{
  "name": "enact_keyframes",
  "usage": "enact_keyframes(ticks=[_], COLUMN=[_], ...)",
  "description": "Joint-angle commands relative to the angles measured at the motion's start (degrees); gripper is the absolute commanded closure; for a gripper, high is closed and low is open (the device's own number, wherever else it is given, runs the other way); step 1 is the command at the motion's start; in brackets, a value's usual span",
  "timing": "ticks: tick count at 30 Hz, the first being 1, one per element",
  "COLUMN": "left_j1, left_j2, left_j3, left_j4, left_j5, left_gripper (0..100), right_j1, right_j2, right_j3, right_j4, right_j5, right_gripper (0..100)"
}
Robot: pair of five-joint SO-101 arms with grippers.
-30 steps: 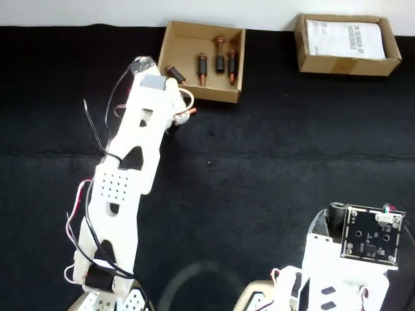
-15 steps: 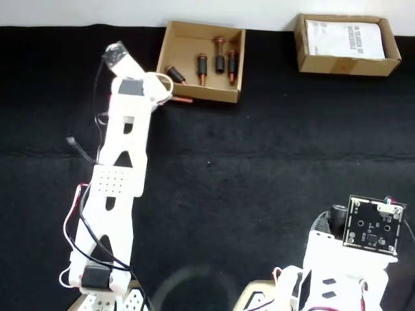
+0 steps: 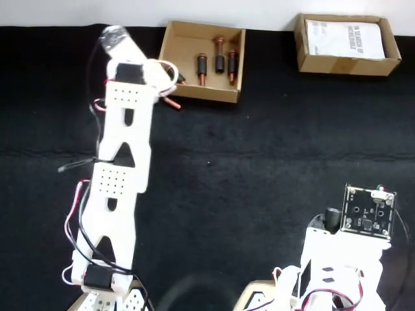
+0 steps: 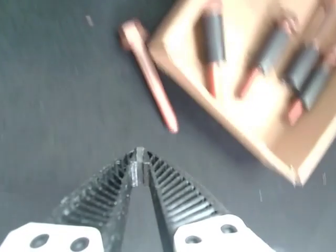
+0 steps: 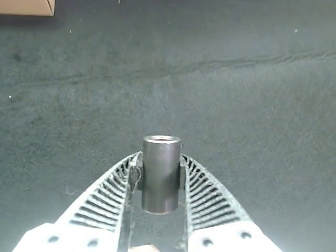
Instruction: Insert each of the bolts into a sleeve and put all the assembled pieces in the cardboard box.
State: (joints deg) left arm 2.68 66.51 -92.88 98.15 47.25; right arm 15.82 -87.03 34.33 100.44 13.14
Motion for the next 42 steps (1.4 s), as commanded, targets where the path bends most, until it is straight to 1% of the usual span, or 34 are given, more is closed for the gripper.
enact_keyframes(ticks=[1,4,6,7,8,10,14,18,27,32,38,42], left_j1=[2.2,2.1,2.0,1.8,1.4,0.0,-3.3,-3.7,-2.9,-2.1,-1.9,-1.6], left_j2=[-7.1,-7.3,-7.0,-6.2,-5.2,-2.4,3.6,5.1,5.5,6.4,8.6,10.3], left_j3=[-2.3,-2.4,-2.3,-2.2,-2.3,-2.3,-2.5,-2.5,-2.2,-2.3,-2.3,-2.3], left_j4=[2.8,2.7,2.7,2.6,2.5,-1.1,-7.1,-7.8,-10.5,-10.3,-10.4,-12.5], left_j5=[0.5,5.4,5.7,5.8,5.9,6.0,7.1,6.9,6.9,5.3,5.2,5.2], left_gripper=[91,80,75,74,74,76,83,89,89,89,89,89], right_j1=[0.6,0.5,0.5,0.5,0.5,0.5,0.5,0.5,0.5,0.5,0.5,0.5], right_j2=[0.3,0.3,0.3,0.3,0.3,0.3,0.3,0.3,0.3,0.3,0.0,0.0], right_j3=[1.0,2.0,2.0,2.0,2.0,2.0,2.0,2.1,2.1,2.0,2.0,2.0], right_j4=[-1.8,-2.1,-2.1,-2.1,-2.1,-2.1,-2.1,-2.2,-2.2,-2.2,-2.2,-2.2], right_j5=[0.7,0.7,0.7,0.7,0.7,0.7,0.7,0.5,0.5,0.4,0.4,0.3], right_gripper=[99.2,99.2,99.2,99.2,99.1,99.1,99.1,99.1,99.1,99.1,99.1,99.1])
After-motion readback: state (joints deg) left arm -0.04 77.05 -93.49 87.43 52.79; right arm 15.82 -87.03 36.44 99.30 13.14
